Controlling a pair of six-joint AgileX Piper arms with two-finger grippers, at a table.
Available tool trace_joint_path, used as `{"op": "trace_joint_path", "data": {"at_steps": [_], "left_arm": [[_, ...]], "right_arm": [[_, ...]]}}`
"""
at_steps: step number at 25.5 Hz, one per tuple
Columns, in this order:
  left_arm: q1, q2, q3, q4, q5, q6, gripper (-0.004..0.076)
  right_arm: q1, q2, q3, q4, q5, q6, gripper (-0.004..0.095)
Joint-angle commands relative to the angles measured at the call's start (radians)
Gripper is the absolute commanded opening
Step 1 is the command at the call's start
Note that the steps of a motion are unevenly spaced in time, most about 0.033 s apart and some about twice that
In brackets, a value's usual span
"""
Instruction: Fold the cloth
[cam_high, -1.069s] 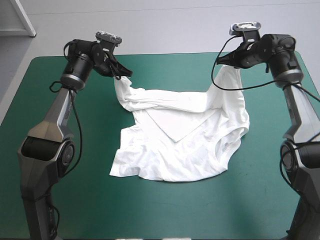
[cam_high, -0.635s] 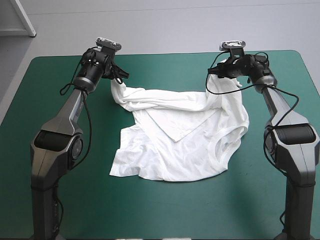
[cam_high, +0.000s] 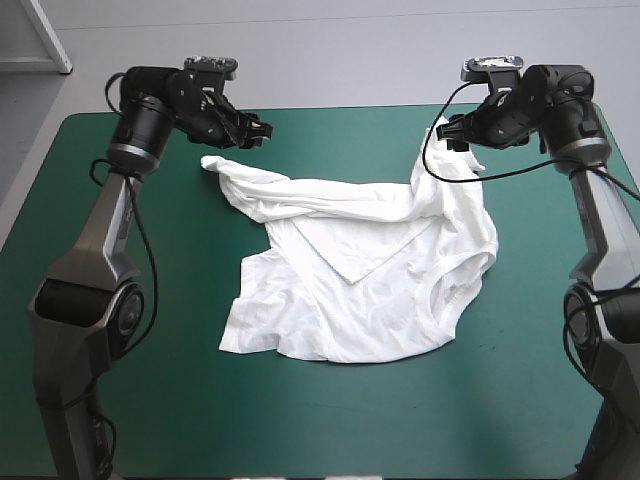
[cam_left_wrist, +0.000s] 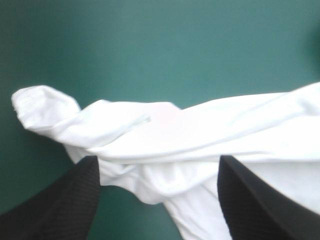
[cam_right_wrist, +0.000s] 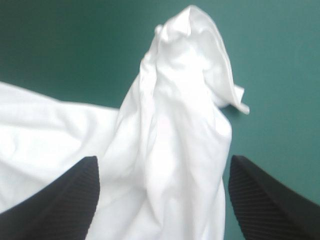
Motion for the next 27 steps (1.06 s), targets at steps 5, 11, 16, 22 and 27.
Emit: {"op": "trace_joint_path", "data": {"at_steps": [5, 11, 16, 22, 27], "left_arm": [[-0.095, -0.344, 0.106, -0.055, 0.040, -0.001, 0.0410], [-0.124, -0.662, 0.518, -0.029, 0.038, -0.007, 0.0400], [-0.124, -0.825, 0.836, -0.009, 0.038, -0.029, 0.0401], [-0.124, -0.866, 1.144, -0.032, 0.026, -0.036, 0.0401], [-0.140, -0.864, 1.389, -0.101, -0.242, -0.007, 0.0405]], "right_arm": [[-0.008, -0.340, 0.202, -0.010, 0.088, 0.046, 0.0669], [-0.008, -0.679, 0.541, -0.097, 0.065, 0.041, 0.0670], [-0.008, -0.849, 0.681, -0.138, 0.065, 0.041, 0.0669], [-0.008, -0.881, 0.713, -0.128, 0.071, 0.041, 0.0669], [-0.008, -0.879, 0.713, -0.128, 0.067, 0.037, 0.0669]]}}
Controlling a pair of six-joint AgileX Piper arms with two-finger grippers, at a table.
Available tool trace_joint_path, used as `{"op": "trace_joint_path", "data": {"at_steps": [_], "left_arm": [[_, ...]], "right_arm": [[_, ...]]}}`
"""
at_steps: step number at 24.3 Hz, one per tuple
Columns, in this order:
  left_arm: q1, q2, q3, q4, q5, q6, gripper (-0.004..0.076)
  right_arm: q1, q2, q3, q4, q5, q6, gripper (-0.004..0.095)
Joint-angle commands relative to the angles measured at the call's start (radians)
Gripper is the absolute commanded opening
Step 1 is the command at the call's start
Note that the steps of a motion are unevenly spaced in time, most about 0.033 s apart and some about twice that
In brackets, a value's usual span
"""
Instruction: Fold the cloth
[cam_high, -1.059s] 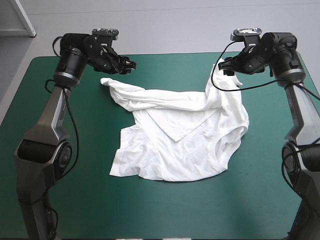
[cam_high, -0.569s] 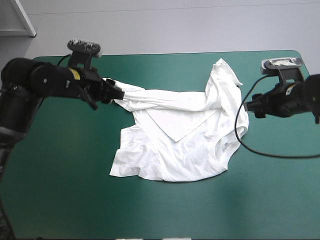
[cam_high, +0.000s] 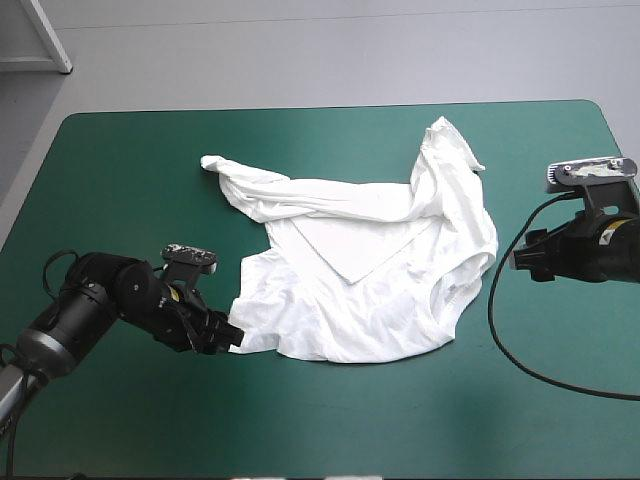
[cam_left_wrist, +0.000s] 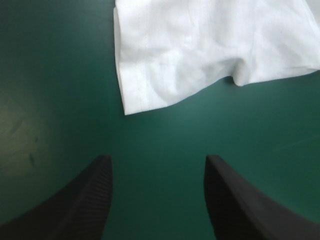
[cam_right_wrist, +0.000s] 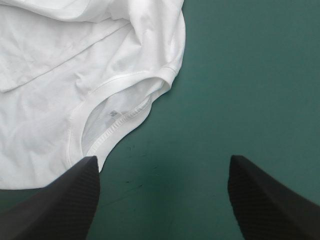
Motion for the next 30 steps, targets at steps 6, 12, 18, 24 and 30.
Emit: {"op": "trace_joint_path", "data": {"at_steps": [6, 12, 18, 24, 30], "left_arm": [[-0.154, 0.068, 0.045, 0.024, -0.327, -0.003, 0.0414], [-0.294, 0.262, 0.045, 0.014, -0.414, -0.009, 0.0414], [-0.299, 0.308, 0.045, 0.014, -0.416, -0.036, 0.0256], [-0.299, 0.308, 0.045, 0.021, -0.392, -0.034, -0.0005], [-0.299, 0.281, 0.045, 0.069, -0.352, -0.070, -0.0008]], "right_arm": [[-0.008, -0.015, -0.023, 0.000, -0.014, -0.011, 0.0642], [-0.008, -0.015, -0.023, 0.000, -0.010, -0.011, 0.0642], [-0.008, -0.002, -0.023, 0.000, -0.005, -0.011, 0.0642], [-0.008, 0.088, -0.023, 0.000, -0.053, -0.008, 0.0642], [-0.008, 0.262, -0.023, -0.001, -0.087, -0.008, 0.0642]]}}
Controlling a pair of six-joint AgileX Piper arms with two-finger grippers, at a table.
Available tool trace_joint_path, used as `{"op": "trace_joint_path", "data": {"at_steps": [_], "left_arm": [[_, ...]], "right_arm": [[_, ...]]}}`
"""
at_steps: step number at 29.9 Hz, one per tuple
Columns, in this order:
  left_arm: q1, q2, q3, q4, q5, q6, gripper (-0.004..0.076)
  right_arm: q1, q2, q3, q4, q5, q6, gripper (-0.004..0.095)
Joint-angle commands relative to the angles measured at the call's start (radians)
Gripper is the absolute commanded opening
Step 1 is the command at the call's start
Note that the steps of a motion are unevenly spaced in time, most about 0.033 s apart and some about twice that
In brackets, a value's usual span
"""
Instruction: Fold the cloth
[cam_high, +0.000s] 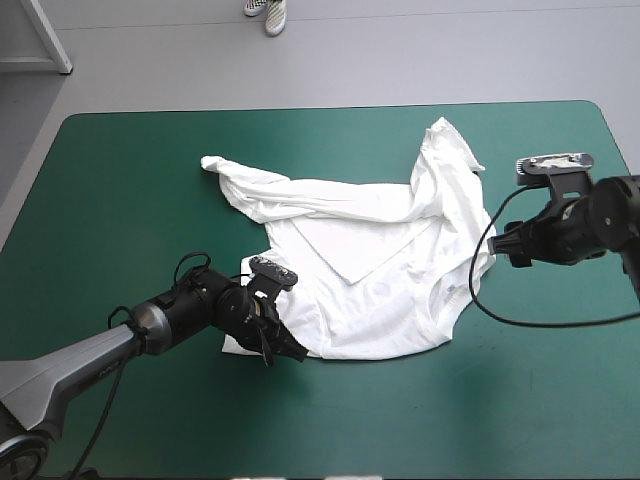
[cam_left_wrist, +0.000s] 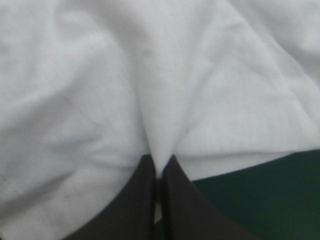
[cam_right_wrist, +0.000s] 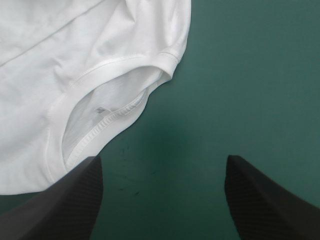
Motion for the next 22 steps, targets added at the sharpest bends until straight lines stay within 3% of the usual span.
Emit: {"op": "trace_joint_path", "data": {"at_steps": [1, 8, 16, 22], "left_arm": [[-0.009, -0.041, -0.004, 0.022, 0.050, -0.062, -0.0008], [-0.009, -0.123, -0.004, 0.129, 0.078, -0.180, -0.0008], [-0.009, -0.125, -0.004, 0.129, 0.085, -0.186, -0.0008], [-0.009, -0.125, -0.004, 0.129, 0.094, -0.186, -0.0008]], "right_arm": [[-0.008, 0.078, -0.024, 0.000, -0.066, -0.004, 0.0642], [-0.008, 0.262, -0.024, 0.055, -0.126, -0.023, 0.0642], [-0.008, 0.408, -0.024, 0.156, -0.183, -0.037, 0.0634], [-0.006, 0.477, -0.024, 0.158, -0.208, -0.037, 0.0489]]}}
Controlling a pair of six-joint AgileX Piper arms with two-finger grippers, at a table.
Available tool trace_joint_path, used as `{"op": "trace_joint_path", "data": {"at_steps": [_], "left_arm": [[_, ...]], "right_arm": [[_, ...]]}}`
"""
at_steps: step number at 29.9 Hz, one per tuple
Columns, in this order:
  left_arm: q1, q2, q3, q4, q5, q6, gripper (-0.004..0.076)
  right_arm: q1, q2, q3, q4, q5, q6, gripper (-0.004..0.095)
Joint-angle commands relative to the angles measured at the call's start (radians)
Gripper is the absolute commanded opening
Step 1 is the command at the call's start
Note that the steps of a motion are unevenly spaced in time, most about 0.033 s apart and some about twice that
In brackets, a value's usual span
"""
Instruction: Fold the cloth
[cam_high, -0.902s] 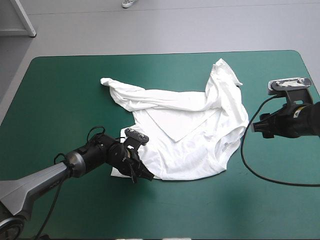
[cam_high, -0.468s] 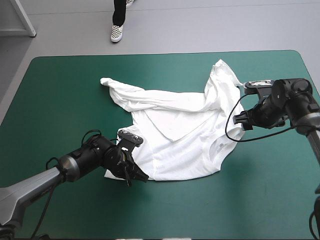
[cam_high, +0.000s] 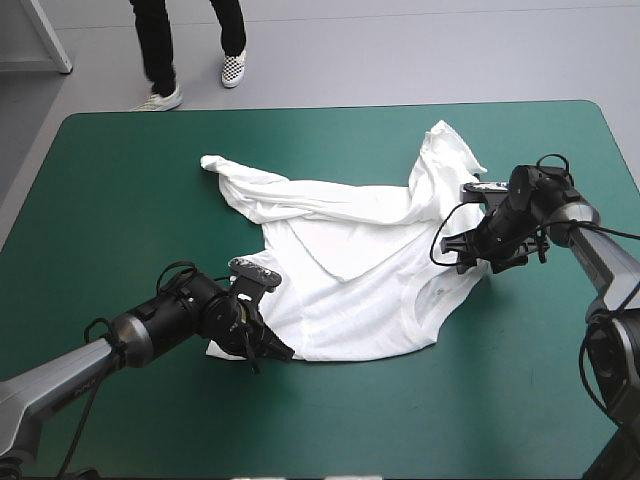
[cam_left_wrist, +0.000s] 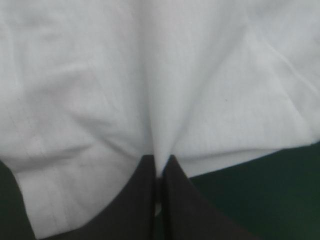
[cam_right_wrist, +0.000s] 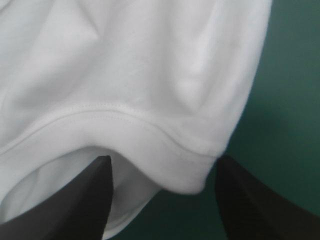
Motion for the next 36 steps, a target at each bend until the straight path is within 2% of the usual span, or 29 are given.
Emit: {"op": "trace_joint_path", "data": {"at_steps": [1, 10, 14, 18, 27, 32, 36], "left_arm": [[-0.004, -0.035, -0.021, 0.000, 0.007, -0.010, -0.0008], [-0.004, -0.035, -0.021, 0.000, 0.006, -0.010, -0.0008], [-0.004, -0.038, -0.044, 0.006, 0.040, -0.010, -0.0008], [-0.004, -0.057, -0.157, 0.046, 0.154, -0.010, -0.0008], [-0.004, -0.121, -0.670, 0.233, 0.480, 0.004, -0.0008], [-0.004, -0.135, -0.969, 0.260, 0.477, 0.056, -0.0008], [-0.004, -0.123, -1.160, 0.301, 0.477, 0.113, -0.0008]], "right_arm": [[-0.006, -0.022, -0.024, 0.016, -0.035, -0.011, 0.0440], [-0.006, -0.019, -0.024, 0.019, -0.110, -0.013, -0.0017], [-0.006, -0.043, -0.036, 0.023, -0.096, -0.058, -0.0019], [-0.006, -0.130, -0.075, 0.007, -0.063, -0.057, -0.0019], [-0.006, -0.341, -0.322, 0.007, 0.129, -0.057, -0.0019], [-0.006, -0.410, -0.550, 0.012, 0.201, -0.044, -0.0019], [-0.006, -0.438, -0.746, 0.012, 0.208, -0.022, -0.0018]]}}
